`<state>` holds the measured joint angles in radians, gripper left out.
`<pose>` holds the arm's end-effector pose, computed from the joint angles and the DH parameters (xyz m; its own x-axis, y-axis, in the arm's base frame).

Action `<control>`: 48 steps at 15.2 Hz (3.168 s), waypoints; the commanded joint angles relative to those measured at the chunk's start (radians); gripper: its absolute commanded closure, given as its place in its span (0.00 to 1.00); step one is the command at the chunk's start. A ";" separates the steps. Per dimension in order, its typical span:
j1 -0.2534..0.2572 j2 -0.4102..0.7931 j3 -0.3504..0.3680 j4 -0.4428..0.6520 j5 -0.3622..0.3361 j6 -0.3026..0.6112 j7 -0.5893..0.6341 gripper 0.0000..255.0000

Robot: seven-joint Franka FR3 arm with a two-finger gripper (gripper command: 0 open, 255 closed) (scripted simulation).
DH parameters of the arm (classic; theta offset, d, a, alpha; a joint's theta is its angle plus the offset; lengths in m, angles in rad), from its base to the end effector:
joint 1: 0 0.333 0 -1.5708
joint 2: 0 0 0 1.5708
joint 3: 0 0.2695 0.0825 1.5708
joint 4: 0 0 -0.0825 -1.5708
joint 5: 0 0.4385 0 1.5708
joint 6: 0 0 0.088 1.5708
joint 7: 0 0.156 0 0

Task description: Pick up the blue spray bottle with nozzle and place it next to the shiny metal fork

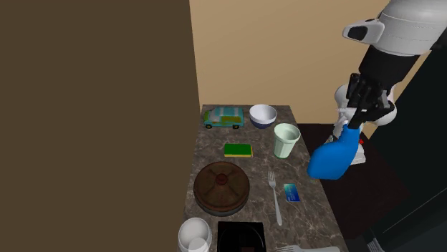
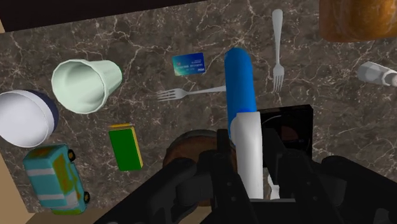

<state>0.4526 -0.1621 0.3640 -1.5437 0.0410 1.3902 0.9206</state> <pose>0.3584 0.4118 0.6141 0.9948 -0.1008 0.0124 -0.1010 -0.9948 0.0121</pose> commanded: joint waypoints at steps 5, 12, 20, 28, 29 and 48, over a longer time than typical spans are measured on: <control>0.000 -0.036 -0.005 -0.123 0.011 0.089 -0.010 1.00; 0.002 -0.067 -0.008 -0.251 0.021 0.187 -0.017 1.00; 0.005 -0.088 -0.006 -0.379 0.029 0.296 -0.022 1.00; 0.009 -0.093 -0.002 -0.492 0.033 0.404 -0.023 1.00; 0.009 -0.093 -0.001 -0.505 0.033 0.417 -0.023 1.00; 0.013 -0.041 0.019 -0.714 0.025 0.676 -0.010 1.00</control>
<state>0.4653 -0.2071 0.3817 -2.2500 0.0674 2.0537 0.9096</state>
